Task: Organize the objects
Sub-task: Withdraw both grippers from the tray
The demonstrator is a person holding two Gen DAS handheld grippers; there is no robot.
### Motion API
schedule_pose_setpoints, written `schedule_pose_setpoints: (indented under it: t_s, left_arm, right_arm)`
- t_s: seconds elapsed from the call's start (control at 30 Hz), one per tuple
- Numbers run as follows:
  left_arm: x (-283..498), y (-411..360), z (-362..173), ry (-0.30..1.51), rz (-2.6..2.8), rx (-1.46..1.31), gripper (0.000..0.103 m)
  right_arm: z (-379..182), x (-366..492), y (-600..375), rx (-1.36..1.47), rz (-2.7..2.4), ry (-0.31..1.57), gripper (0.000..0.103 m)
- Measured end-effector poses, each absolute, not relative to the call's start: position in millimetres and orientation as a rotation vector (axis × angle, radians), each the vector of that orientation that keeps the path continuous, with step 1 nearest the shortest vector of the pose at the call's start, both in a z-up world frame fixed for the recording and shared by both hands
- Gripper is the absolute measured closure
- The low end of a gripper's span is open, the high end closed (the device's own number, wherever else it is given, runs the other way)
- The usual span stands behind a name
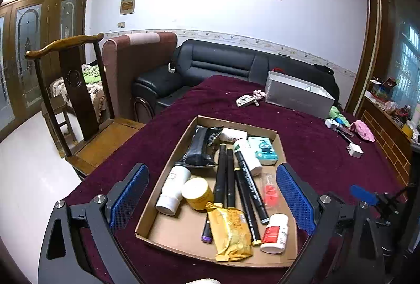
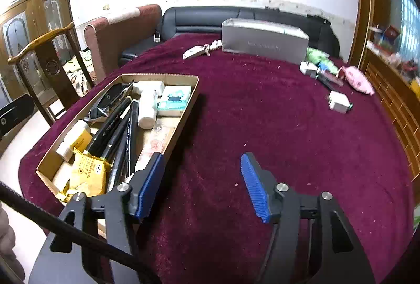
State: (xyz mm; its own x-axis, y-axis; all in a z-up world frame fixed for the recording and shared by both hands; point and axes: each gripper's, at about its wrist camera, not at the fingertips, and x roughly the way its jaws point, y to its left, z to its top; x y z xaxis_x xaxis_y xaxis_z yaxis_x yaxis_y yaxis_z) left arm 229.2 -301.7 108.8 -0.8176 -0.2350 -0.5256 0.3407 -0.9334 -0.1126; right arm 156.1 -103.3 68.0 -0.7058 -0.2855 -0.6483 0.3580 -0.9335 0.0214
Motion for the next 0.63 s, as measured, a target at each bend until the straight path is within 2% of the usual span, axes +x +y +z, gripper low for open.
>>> schedule_pose_setpoints:
  t_s: [0.23,0.63]
  left_arm:
    - [225.2,-311.8,99.6,0.323,-2.698,0.789,0.007]
    - [224.0,-312.5,97.4,0.311,-2.685,0.794,0.007]
  right_arm:
    - [70.5,163.4,-117.1,0.91,-2.637,0.252,0.038]
    - [66.8,158.7,-116.9,0.934,-2.634,0.239,0.038]
